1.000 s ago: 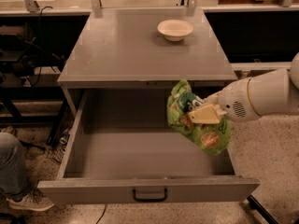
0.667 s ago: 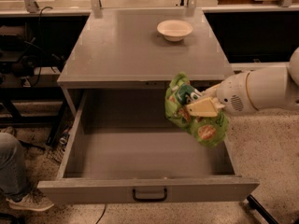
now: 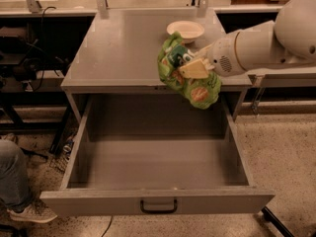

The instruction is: Pick green rice chip bag from top drawer and place on counter

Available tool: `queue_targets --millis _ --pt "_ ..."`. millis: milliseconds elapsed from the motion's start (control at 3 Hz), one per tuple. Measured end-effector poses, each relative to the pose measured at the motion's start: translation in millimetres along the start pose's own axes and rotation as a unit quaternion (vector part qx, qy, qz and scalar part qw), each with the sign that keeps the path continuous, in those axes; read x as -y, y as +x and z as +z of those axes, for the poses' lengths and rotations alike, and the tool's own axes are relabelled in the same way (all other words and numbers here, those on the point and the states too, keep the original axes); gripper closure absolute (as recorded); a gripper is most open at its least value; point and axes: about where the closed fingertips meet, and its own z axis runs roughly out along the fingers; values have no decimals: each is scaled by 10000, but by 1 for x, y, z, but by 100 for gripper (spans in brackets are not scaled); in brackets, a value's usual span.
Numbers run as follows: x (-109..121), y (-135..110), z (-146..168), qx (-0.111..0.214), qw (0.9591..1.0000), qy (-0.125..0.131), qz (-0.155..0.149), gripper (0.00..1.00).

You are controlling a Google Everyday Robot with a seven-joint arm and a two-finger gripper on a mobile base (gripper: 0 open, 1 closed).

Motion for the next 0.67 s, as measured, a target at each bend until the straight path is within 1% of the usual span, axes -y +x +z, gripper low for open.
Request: queue_targets --millis 333,667 --pt "27 -31 37 35 9998 120 -152 100" --pt "53 -52 95 -53 9999 149 -59 100"
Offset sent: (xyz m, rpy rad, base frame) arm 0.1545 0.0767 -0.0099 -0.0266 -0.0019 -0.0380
